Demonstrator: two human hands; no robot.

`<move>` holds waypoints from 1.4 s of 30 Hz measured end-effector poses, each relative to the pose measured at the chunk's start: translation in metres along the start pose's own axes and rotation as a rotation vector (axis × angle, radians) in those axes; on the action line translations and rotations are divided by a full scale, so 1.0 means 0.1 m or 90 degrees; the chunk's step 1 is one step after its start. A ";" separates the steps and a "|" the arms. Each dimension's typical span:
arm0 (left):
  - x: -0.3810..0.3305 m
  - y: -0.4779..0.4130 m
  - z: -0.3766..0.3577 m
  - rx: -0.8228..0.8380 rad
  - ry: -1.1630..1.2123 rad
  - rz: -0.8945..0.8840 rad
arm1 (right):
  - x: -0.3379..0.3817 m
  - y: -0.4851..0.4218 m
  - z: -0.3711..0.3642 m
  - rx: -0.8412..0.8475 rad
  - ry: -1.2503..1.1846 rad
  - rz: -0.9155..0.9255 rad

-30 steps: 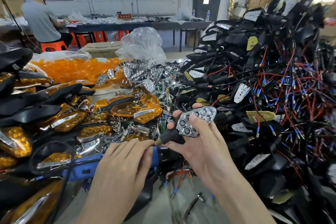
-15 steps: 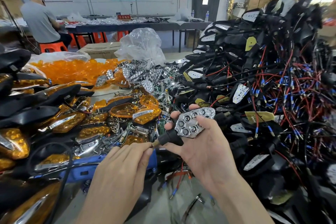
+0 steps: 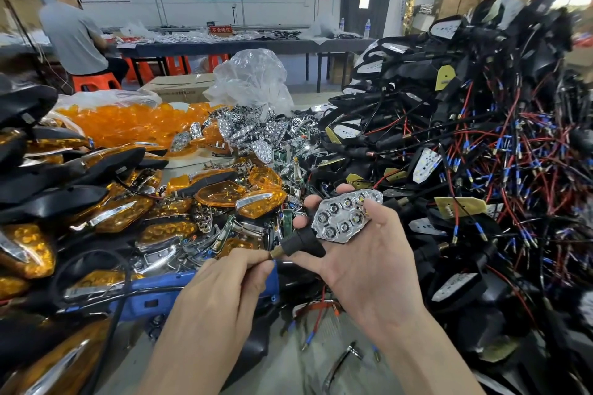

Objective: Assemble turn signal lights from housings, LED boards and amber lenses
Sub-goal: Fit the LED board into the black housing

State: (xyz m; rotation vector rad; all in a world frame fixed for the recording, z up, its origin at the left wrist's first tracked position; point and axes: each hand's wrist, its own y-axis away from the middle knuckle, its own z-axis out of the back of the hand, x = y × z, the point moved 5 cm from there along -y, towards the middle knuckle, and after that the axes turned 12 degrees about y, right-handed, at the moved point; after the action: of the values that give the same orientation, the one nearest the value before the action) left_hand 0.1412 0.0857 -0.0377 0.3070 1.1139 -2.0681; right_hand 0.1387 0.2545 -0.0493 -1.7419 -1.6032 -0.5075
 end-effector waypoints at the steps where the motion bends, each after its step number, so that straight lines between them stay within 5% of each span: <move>1: 0.00 0.00 0.00 0.002 0.001 0.000 | 0.00 0.00 0.00 -0.001 0.002 -0.001; 23: -0.10 0.02 0.00 0.041 -0.043 -0.065 | 0.01 -0.04 0.08 -0.207 0.333 0.111; 36: -0.22 -0.29 -0.22 0.095 0.386 0.187 | -0.09 0.01 0.06 -0.221 0.457 0.072; 42: -0.27 -0.28 -0.33 0.136 0.427 0.184 | -0.08 0.03 0.00 -0.189 0.507 0.094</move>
State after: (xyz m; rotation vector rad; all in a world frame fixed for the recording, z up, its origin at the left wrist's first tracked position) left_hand 0.1353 0.1344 -0.0262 1.2605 1.1273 -1.8608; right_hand 0.1403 0.2487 -0.0557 -1.5417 -0.8554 -1.2263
